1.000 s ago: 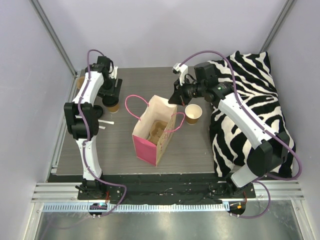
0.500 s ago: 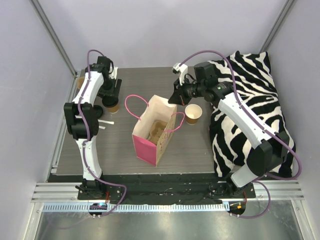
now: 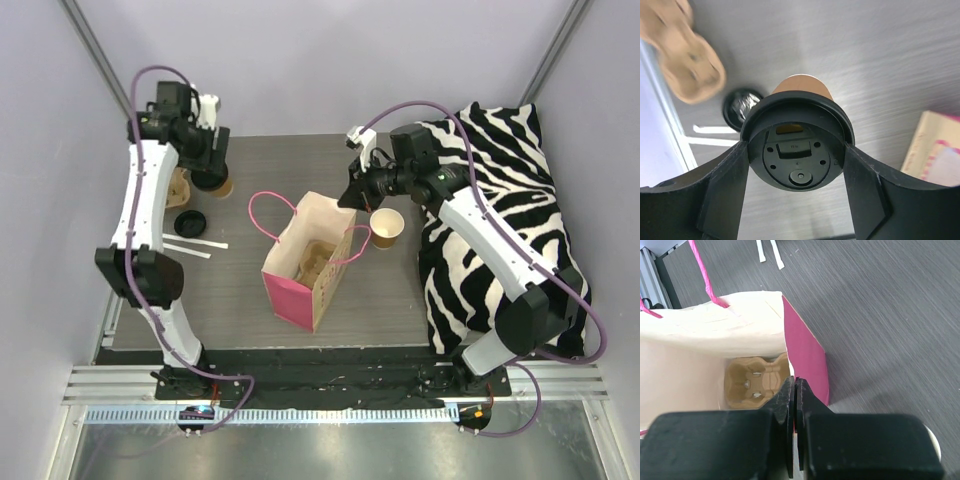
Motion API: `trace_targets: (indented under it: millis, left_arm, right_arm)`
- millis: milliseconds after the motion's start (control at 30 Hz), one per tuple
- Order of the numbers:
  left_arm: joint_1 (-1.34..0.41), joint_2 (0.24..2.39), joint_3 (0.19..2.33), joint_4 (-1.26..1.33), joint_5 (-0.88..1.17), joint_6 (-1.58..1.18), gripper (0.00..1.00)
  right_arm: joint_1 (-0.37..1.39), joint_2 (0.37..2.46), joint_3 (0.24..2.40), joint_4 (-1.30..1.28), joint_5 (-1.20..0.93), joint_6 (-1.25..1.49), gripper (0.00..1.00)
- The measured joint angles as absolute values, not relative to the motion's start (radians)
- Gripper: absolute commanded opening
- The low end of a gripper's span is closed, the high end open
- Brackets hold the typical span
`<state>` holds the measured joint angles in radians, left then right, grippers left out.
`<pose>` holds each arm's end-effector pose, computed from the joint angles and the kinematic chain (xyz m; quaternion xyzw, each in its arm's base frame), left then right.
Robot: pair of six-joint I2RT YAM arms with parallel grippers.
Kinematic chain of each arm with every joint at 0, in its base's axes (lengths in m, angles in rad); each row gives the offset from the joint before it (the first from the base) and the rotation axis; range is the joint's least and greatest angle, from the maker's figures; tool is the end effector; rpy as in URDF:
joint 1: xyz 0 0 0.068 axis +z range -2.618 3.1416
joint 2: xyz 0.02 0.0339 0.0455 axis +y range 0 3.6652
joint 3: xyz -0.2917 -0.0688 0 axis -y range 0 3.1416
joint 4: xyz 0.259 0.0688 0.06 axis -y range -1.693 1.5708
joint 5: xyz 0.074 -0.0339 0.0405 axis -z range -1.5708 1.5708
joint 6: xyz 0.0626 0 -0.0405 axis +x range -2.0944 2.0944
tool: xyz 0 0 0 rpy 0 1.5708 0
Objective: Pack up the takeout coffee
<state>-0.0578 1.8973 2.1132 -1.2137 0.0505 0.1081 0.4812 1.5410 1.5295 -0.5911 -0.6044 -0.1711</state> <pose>0.4268 -0.0279 0.3892 0.0866 0.9550 -0.0171 0.2830 0.3154 0.2048 0.3910 -0.4019 0.7561 0.3289 0.3983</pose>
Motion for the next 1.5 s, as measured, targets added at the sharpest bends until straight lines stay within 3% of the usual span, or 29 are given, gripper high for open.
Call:
trace_targets:
  millis: [300, 700, 967, 1500]
  left_arm:
    - [-0.118, 1.619, 2.283, -1.234, 0.254, 0.112, 0.30]
    - [-0.658, 1.453, 2.285, -1.246, 0.288, 0.149, 0.28]
    - [-1.021, 1.409, 2.005, -1.240, 0.049, 0.284, 0.24]
    - [-1.156, 1.300, 1.557, -1.066, -0.283, 0.448, 0.24]
  right_arm:
    - [0.481, 1.452, 1.503, -0.595, -0.636, -0.215, 0.01]
    - [0.482, 1.384, 1.477, -0.575, -0.651, -0.256, 0.01]
    - [0.482, 1.348, 1.422, -0.521, -0.688, -0.260, 0.01]
    - [0.561, 1.219, 1.296, -0.400, -0.755, -0.241, 0.01]
